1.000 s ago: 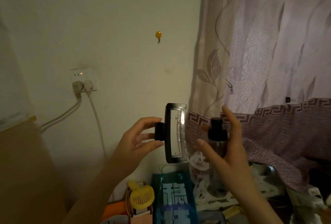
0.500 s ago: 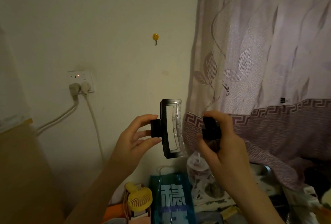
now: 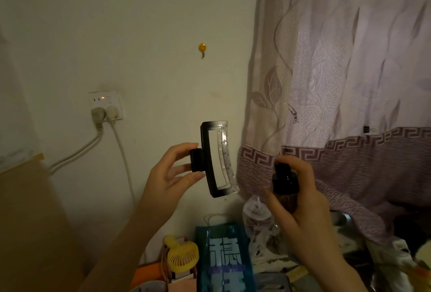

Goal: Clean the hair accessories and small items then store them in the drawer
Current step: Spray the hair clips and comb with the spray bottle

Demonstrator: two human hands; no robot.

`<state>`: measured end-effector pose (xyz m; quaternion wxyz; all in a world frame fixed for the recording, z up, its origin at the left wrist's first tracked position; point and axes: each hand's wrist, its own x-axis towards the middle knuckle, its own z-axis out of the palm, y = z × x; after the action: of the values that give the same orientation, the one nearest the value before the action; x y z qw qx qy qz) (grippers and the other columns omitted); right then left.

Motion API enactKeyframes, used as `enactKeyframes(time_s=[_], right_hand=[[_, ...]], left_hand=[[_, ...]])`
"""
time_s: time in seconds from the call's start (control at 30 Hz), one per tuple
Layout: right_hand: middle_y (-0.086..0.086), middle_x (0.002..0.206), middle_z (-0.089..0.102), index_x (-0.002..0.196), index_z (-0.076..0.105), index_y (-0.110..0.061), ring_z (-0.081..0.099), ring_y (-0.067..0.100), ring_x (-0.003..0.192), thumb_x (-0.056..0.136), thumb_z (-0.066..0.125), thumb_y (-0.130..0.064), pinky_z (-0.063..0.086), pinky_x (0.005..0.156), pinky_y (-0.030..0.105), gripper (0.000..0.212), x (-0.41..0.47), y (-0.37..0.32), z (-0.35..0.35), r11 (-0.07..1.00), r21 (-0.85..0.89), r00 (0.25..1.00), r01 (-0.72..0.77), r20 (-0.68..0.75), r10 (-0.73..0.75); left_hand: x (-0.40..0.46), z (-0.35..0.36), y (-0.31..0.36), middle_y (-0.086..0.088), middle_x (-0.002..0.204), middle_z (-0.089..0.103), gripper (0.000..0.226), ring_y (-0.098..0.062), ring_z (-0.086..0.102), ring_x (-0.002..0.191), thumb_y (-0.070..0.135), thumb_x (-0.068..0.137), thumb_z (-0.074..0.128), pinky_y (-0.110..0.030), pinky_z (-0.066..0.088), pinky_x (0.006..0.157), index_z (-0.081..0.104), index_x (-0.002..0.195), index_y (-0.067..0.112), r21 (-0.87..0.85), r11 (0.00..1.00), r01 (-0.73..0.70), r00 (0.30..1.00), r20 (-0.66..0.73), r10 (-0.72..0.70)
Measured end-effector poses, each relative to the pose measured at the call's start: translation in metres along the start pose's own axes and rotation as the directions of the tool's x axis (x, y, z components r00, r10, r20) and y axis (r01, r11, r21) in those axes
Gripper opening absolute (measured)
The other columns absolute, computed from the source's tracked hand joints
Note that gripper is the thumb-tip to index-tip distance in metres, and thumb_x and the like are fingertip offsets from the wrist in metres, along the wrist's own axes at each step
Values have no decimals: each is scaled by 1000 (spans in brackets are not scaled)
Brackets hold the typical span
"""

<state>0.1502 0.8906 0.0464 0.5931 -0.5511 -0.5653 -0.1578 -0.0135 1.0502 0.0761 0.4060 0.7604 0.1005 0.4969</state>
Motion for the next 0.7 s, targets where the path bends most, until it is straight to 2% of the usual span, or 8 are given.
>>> enactKeyframes(time_s=[0.1,0.2,0.43,0.53,0.63,0.7], right_hand=[[-6,79,61,109,37,-57,53,16,50,85,66,-8,40,47,14,61,-6,4,1,999,21,999,-47,1,47],[-5,82,61,107,36,-58,56,19,54,85,65,-10,44,47,20,60,-7,6,2,997,36,997,-73,2,73],[-9,77,60,98,36,-62,58,13,59,84,66,-7,42,48,11,64,-9,7,6,990,68,993,-120,1,120],[-1,75,59,97,37,-61,57,17,57,84,67,-7,46,47,19,63,-11,10,6,987,84,990,-140,-5,141],[-10,89,60,106,40,-52,60,18,65,83,68,-7,53,56,31,58,-10,9,6,977,155,988,-149,-21,154],[-19,94,60,113,40,-48,63,12,77,78,71,-9,55,60,25,61,-9,8,7,944,277,981,-180,-27,194]], left_hand=[[0,1,1,23,111,62,44,-2,63,102,19,74,70,-13,50,77,55,114,31,3,1000,-1,1000,-5,1],[-1,1,1,24,111,62,45,-1,62,103,19,75,72,-13,50,78,55,114,32,20,1000,-7,1000,2,7],[-2,3,6,24,111,62,44,3,61,102,18,72,65,-11,49,77,55,113,30,21,1000,-11,1000,8,11],[-2,3,7,22,113,61,44,0,62,103,19,72,65,-11,49,77,55,113,30,20,1000,2,1000,7,-2],[-4,4,7,23,110,62,45,-6,63,103,20,71,66,-13,50,77,55,113,32,14,1000,24,1000,2,-24],[-6,5,6,19,111,64,45,-8,64,103,19,71,66,-15,51,78,55,113,31,5,1000,29,1000,2,-29]])
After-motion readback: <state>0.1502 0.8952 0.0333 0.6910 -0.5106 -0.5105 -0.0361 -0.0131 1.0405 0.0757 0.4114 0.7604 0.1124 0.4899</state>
